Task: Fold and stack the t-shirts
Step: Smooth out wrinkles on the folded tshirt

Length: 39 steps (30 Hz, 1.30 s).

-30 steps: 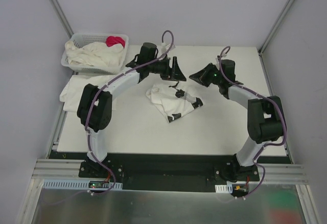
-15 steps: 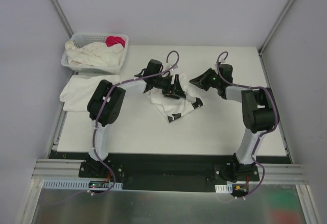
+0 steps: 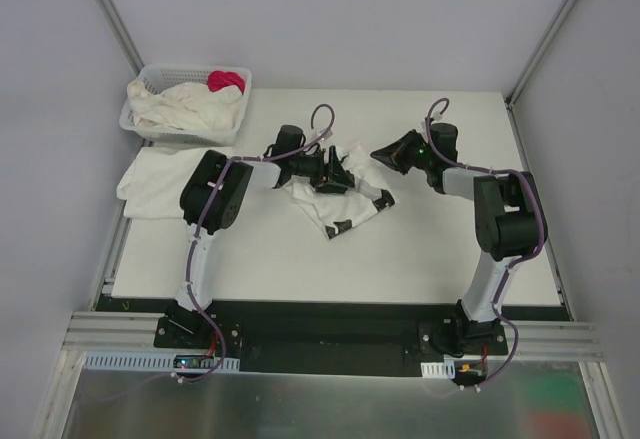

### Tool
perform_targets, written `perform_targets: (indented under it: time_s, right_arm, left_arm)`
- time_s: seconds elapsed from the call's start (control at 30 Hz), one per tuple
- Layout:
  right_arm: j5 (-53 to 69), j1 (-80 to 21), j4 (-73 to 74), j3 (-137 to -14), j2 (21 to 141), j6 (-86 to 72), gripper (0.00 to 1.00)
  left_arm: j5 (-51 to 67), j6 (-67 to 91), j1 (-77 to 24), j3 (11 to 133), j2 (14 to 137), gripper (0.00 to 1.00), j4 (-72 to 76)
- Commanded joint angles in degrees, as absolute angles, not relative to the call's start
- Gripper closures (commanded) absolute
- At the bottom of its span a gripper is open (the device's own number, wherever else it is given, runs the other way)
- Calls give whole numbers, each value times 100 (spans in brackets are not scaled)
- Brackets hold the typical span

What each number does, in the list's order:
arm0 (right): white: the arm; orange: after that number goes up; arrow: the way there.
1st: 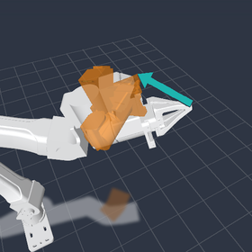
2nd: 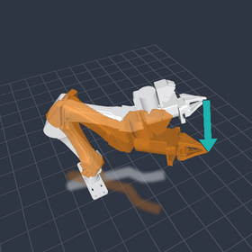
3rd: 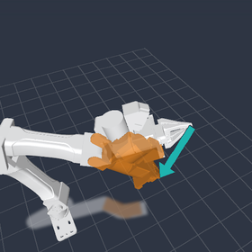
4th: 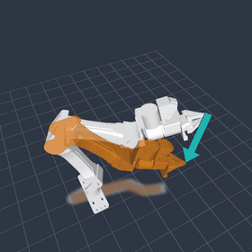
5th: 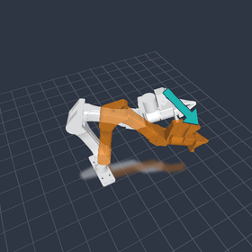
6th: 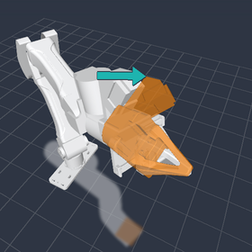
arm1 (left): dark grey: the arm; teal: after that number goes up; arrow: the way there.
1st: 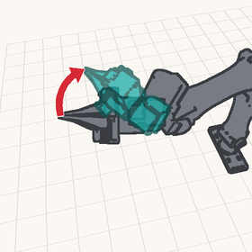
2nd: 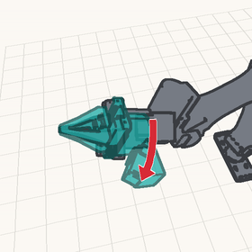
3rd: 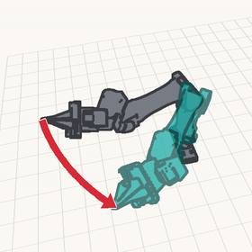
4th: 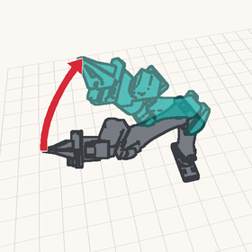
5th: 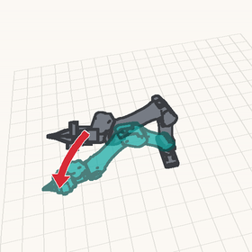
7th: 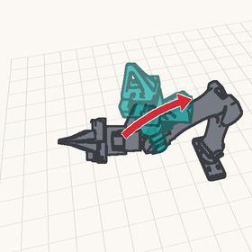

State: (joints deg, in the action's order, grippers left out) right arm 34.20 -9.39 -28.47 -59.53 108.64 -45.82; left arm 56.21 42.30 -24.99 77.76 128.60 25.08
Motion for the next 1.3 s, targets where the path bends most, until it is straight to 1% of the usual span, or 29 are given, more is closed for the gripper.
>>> perform_targets:
  time_s: [0.0, 0.23, 0.27, 0.33, 0.37, 0.43, 0.47, 0.67, 0.8, 0.93, 0.97, 1.07, 1.27]
  right_arm:
    - [3656, -914, -3252, -6073, 10696, -4684, 97]
    - [3691, -1002, -3375, -6073, 10635, -4764, 95]
    - [3691, -1011, -3375, -6091, 10661, -4755, 93]
    - [3726, -1037, -3375, -6091, 10687, -4772, 88]
    - [3744, -1037, -3384, -6091, 10687, -4764, 82]
    - [3753, -1020, -3375, -6073, 10670, -4746, 75]
    - [3762, -1011, -3375, -6056, 10661, -4729, 69]
    - [3920, -730, -3226, -6143, 10521, -4641, 55]
    - [3920, -580, -2866, -6328, 10328, -4378, 53]
    - [3929, -536, -2663, -6206, 10134, -4289, 53]
    - [3929, -519, -2654, -6162, 10029, -4272, 53]
    - [3859, -492, -2628, -5863, 9801, -4201, 52]
    - [3771, -510, -2558, -5284, 9273, -4070, 52]
  left_arm:
    - [5730, 4711, -2373, 7559, 13043, 38, 3436]
    - [5731, 4676, -2356, 7524, 12920, 38, 3437]
    - [5722, 4667, -2347, 7506, 12920, 38, 3437]
    - [5722, 4676, -2312, 7445, 12894, 38, 3428]
    - [5713, 4676, -2285, 7401, 12850, 39, 3463]
    - [5695, 4667, -2268, 7348, 12771, 39, 3480]
    - [5695, 4676, -2250, 7330, 12675, 39, 3472]
    - [5766, 4518, -2232, 7506, 12096, 38, 3122]
    - [5810, 4141, -2232, 7839, 11620, 38, 2392]
    - [5275, 3535, -2180, 7779, 10970, 38, 1609]
    - [5021, 3490, -2162, 7717, 10716, 37, 1548]
    - [4948, 3393, -2145, 7611, 10381, 36, 1406]
    - [4957, 3428, -2267, 7419, 10292, 36, 1450]
